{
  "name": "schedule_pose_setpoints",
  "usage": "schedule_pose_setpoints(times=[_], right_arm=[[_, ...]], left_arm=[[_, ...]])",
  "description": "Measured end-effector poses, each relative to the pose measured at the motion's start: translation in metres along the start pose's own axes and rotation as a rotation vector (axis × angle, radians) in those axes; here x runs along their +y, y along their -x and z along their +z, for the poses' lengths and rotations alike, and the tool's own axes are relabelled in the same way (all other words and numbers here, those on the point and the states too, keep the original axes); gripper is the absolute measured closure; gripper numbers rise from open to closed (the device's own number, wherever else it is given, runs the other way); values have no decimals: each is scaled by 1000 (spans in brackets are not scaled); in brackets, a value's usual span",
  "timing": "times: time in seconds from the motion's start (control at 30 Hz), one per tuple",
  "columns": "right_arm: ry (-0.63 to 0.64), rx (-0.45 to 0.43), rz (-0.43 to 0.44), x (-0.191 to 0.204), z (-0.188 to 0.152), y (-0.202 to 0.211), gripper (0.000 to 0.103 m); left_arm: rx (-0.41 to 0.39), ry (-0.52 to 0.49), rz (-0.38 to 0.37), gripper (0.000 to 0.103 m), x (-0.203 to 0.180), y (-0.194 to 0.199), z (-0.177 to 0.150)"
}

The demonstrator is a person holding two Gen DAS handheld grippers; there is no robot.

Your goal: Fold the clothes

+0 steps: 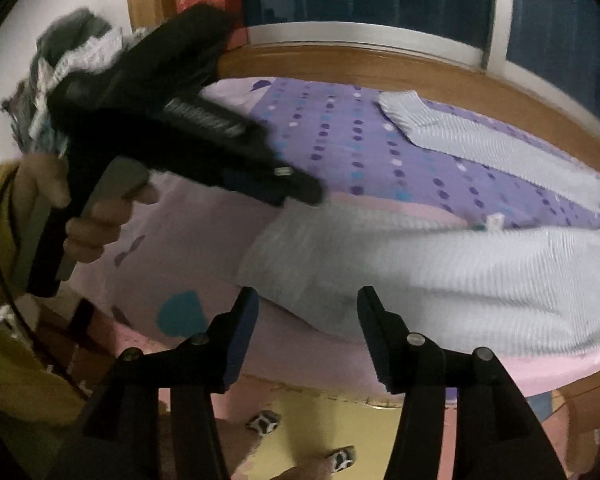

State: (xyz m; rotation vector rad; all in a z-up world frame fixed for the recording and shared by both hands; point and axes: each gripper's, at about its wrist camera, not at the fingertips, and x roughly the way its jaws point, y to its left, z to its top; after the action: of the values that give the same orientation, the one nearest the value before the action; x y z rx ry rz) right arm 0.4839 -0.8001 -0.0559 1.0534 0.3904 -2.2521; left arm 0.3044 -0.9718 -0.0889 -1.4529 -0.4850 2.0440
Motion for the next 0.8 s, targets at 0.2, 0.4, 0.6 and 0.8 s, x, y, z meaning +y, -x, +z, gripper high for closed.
schedule_pose_setpoints(times=[0.2,0.4,0.6,0.8], right_arm=[[-36,12,-115,13,-4,-19,50],[-149,-14,-172,2,2,-10,97],[-124,-28,-140,16,12,-7,97],[-148,41,-107,17,5,-27,88]], left_arm=[[56,-110,-64,72,-21,-18,-2],[-112,-146,-30,98,-37,17,-7],[-160,-173,77,98,-33,27,-17],[-128,-138,151,88,-5,14,-25]])
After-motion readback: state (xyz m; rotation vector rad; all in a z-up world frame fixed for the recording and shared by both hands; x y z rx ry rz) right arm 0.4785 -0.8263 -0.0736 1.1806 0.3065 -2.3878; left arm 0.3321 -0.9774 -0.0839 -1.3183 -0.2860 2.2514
